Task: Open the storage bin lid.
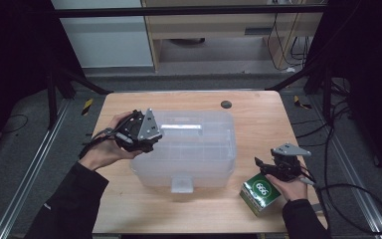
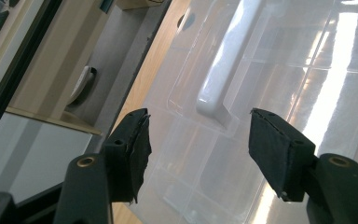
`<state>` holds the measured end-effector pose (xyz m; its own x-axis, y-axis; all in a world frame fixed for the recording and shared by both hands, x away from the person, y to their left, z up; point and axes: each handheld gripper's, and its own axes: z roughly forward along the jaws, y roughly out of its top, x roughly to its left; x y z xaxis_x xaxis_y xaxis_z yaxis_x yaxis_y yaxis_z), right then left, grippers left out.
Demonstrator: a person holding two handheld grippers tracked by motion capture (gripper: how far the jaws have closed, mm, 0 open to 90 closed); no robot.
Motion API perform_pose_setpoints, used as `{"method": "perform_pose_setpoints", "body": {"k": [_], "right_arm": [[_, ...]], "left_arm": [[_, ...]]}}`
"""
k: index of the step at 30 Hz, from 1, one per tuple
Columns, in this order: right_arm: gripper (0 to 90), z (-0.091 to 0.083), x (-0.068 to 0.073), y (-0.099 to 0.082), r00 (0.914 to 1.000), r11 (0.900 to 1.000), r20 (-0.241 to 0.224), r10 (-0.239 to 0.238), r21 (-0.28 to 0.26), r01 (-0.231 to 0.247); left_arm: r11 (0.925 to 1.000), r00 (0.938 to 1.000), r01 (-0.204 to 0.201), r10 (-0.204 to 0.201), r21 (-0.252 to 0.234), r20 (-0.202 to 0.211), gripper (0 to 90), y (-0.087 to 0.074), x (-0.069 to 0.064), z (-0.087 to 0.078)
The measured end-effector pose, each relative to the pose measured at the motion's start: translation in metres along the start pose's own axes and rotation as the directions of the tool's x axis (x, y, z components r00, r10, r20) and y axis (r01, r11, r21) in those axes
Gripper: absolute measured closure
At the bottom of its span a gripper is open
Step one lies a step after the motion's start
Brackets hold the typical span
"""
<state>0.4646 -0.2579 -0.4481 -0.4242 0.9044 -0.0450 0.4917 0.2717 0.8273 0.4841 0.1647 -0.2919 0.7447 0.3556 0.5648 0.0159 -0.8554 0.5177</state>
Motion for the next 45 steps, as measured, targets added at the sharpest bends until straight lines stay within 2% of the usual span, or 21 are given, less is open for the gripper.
{"method": "perform_pose_setpoints", "body": {"k": [5,26,31,33,37,40,42,44,45], "right_arm": [[32.4,0.000,0.000,0.000,1.0000,1.0000,-0.003,0.003,0.000,-0.003],[41.4,-0.001,0.001,0.002,0.9996,0.9999,-0.028,0.010,0.004,-0.009],[42.4,-0.001,0.001,0.002,0.9994,0.9999,-0.033,0.010,0.008,-0.010],[42.6,-0.001,0.001,0.002,0.9993,0.9999,-0.035,0.011,0.009,-0.010],[43.2,-0.001,0.002,0.002,0.9993,0.9999,-0.036,0.010,0.012,-0.010],[43.6,0.000,0.002,0.002,0.9992,0.9998,-0.039,0.012,0.014,-0.011],[43.8,0.000,0.002,0.002,0.9991,0.9998,-0.040,0.012,0.014,-0.011],[44.0,0.000,0.001,0.002,0.9991,0.9998,-0.040,0.012,0.015,-0.012],[44.4,0.000,0.001,0.002,0.9990,0.9998,-0.042,0.014,0.015,-0.013]], "left_arm": [[0.9994,0.9995,-0.033,0.033,0.012,0.001,39.1,0.003,-0.002,0.004],[0.9953,0.9959,-0.090,0.090,0.035,-0.009,45.4,0.015,-0.005,0.018],[0.9907,0.9916,-0.127,0.128,0.048,-0.018,47.2,0.020,-0.007,0.021],[0.9902,0.9914,-0.129,0.130,0.054,-0.014,48.1,0.022,-0.007,0.022],[0.9843,0.9863,-0.163,0.164,0.069,-0.015,50.2,0.025,-0.008,0.025],[0.9830,0.9850,-0.169,0.171,0.071,-0.020,52.0,0.027,-0.009,0.027],[0.9795,0.9817,-0.186,0.189,0.077,-0.025,53.2,0.028,-0.008,0.027],[0.9808,0.9827,-0.181,0.183,0.072,-0.026,54.5,0.029,-0.009,0.028],[0.9761,0.9788,-0.200,0.203,0.085,-0.028,55.3,0.030,-0.008,0.029]]}}
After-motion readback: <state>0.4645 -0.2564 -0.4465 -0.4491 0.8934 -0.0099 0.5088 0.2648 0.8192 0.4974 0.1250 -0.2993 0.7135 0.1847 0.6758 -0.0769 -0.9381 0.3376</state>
